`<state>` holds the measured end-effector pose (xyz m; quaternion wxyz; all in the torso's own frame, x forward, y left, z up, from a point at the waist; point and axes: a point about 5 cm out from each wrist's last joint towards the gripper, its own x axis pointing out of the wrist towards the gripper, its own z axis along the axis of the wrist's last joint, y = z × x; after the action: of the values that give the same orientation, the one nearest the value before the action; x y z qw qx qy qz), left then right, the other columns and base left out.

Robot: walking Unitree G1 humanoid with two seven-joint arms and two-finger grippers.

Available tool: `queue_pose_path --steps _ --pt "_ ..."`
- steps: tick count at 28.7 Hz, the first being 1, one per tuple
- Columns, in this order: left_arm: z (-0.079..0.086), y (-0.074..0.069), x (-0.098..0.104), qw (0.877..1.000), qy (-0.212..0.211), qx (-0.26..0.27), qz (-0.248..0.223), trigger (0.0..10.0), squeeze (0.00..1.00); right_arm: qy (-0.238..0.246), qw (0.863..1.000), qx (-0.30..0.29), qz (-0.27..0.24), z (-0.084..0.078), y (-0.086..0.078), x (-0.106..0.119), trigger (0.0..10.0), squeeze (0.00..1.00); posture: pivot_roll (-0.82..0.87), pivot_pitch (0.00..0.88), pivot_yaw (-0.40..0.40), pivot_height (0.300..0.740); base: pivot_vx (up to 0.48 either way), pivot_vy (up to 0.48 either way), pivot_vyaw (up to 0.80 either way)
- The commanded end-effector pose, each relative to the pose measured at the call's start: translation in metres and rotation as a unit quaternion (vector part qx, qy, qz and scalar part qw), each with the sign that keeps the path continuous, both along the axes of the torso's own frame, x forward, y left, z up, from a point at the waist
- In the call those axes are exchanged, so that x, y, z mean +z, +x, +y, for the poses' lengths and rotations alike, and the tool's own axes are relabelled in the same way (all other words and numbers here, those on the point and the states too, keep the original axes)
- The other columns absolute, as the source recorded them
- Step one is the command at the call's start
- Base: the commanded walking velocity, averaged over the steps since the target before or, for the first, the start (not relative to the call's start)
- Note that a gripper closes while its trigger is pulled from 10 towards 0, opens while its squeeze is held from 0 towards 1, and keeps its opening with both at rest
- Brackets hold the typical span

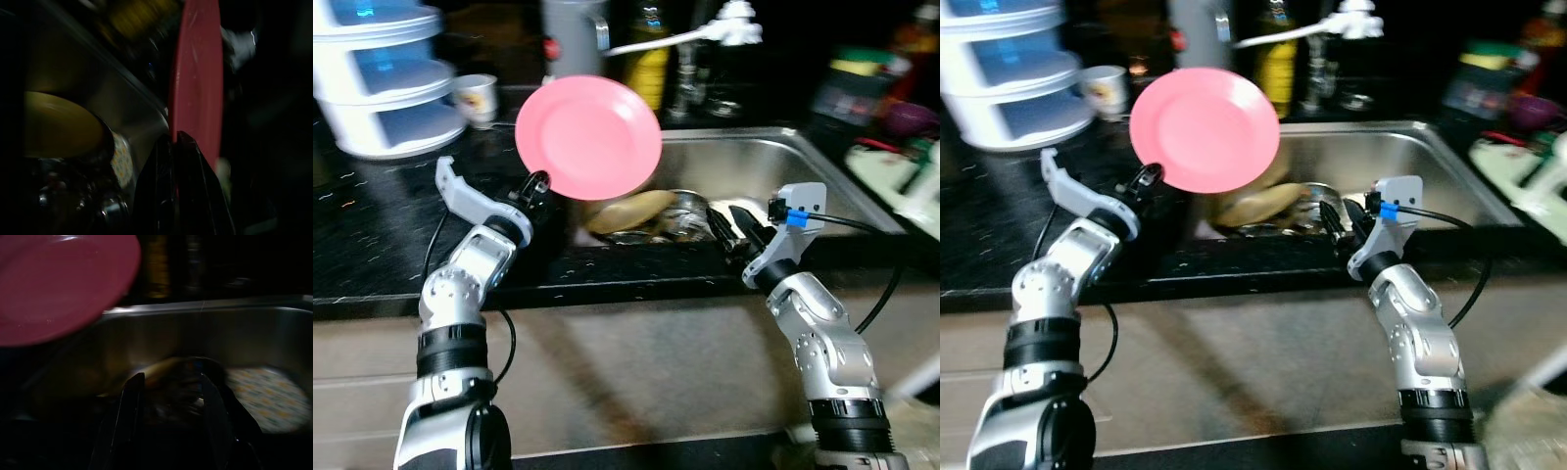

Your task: Kitchen organization

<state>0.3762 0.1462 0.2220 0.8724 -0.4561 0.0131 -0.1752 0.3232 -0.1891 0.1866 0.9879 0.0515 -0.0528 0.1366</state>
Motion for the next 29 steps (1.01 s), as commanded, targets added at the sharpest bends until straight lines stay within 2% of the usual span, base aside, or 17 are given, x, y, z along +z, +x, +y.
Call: queue_pose_path --steps 1,4,5,7,8,10,11,13,15,16,17,19,22,23,24,25,29 --pt "0.008 0.005 0.003 0.999 0.044 0.017 -0.011 10.0 0.0 0.001 1.0 0.002 -0.003 0.001 -0.001 0.002 10.0 0.0 -0.09 0.0 -0.053 0.74 0.0 0.0 0.0" --pt "0.009 0.007 0.004 0.998 0.061 0.02 -0.013 10.0 0.0 0.0 1.0 0.002 -0.002 0.001 -0.001 0.002 10.0 0.0 -0.09 0.0 -0.053 0.74 0.0 0.0 0.0" --pt "0.011 0.01 0.005 0.996 0.088 0.026 -0.013 10.0 0.0 -0.002 1.0 0.001 -0.001 0.001 -0.001 0.001 10.0 0.0 -0.1 0.0 -0.046 0.74 0.0 0.0 0.0" --pt "0.014 0.017 0.001 0.984 0.172 0.036 -0.005 10.0 0.0 -0.007 1.0 0.002 0.001 0.001 -0.003 0.001 10.0 0.0 -0.1 0.0 -0.043 0.74 0.0 0.0 0.0" --pt "0.014 0.017 0.001 0.984 0.172 0.036 -0.005 10.0 0.0 -0.007 1.0 0.002 0.001 0.001 -0.003 0.001 10.0 0.0 -0.1 0.0 -0.043 0.74 0.0 0.0 0.0" --pt "0.014 0.023 -0.006 0.959 0.283 0.025 -0.004 10.0 0.0 -0.011 1.0 0.005 0.001 0.001 -0.005 0.002 10.0 0.0 -0.11 0.0 -0.038 0.74 0.0 0.0 0.0" --pt "0.014 0.023 -0.006 0.959 0.283 0.025 -0.004 10.0 0.0 -0.011 1.0 0.005 0.001 0.001 -0.005 0.002 10.0 0.0 -0.11 0.0 -0.038 0.74 0.0 0.0 0.0" --pt "0.008 0.027 -0.012 0.925 0.38 0.004 -0.027 10.0 0.0 -0.013 1.0 0.005 0.0 0.002 -0.006 0.004 10.0 0.0 -0.11 0.0 -0.034 0.74 0.0 0.0 0.0" --pt "0.002 0.028 -0.013 0.902 0.428 -0.01 -0.051 10.0 0.0 -0.012 1.0 0.005 -0.003 0.002 -0.007 0.006 10.0 0.0 -0.12 0.0 -0.031 0.74 0.0 0.0 0.0" --pt "-0.004 0.028 -0.014 0.897 0.437 -0.022 -0.064 10.0 0.0 -0.011 1.0 0.004 -0.005 0.002 -0.007 0.007 10.0 0.0 -0.12 0.0 -0.031 0.74 0.0 0.0 0.0" --pt "-0.004 0.028 -0.014 0.897 0.437 -0.022 -0.064 10.0 0.0 -0.011 1.0 0.004 -0.005 0.002 -0.007 0.007 10.0 0.0 -0.12 0.0 -0.031 0.74 0.0 0.0 0.0" --pt "-0.019 0.029 -0.014 0.893 0.439 -0.048 -0.088 10.0 0.0 -0.009 1.0 0.001 -0.012 0.001 -0.007 0.009 10.0 0.0 -0.13 0.0 -0.026 0.74 0.0 0.0 0.0" --pt "-0.026 0.029 -0.016 0.885 0.452 -0.058 -0.099 10.0 0.0 -0.009 1.0 -0.001 -0.015 0.001 -0.008 0.012 10.0 0.0 -0.13 0.0 -0.026 0.74 0.0 0.0 0.0" --pt "-0.028 0.029 -0.017 0.883 0.453 -0.062 -0.104 10.0 0.46 -0.009 1.0 -0.002 -0.016 0.0 -0.008 0.013 10.0 0.0 -0.14 0.0 -0.024 0.74 0.0 0.0 0.0" --pt "-0.03 0.029 -0.017 0.882 0.454 -0.065 -0.107 10.0 0.46 -0.009 1.0 -0.002 -0.016 0.0 -0.008 0.013 10.0 0.0 -0.14 0.0 -0.024 0.74 0.0 0.0 0.0" --pt "-0.031 0.03 -0.016 0.88 0.458 -0.064 -0.111 10.0 1.0 -0.009 1.0 -0.002 -0.017 0.0 -0.009 0.014 10.0 0.0 -0.14 0.0 -0.024 0.74 0.0 0.0 0.0" --pt "-0.03 0.032 -0.008 0.88 0.454 -0.047 -0.132 10.0 1.0 -0.008 1.0 -0.003 -0.018 -0.001 -0.009 0.015 10.0 0.0 -0.14 0.0 -0.02 0.74 0.0 0.0 0.0"
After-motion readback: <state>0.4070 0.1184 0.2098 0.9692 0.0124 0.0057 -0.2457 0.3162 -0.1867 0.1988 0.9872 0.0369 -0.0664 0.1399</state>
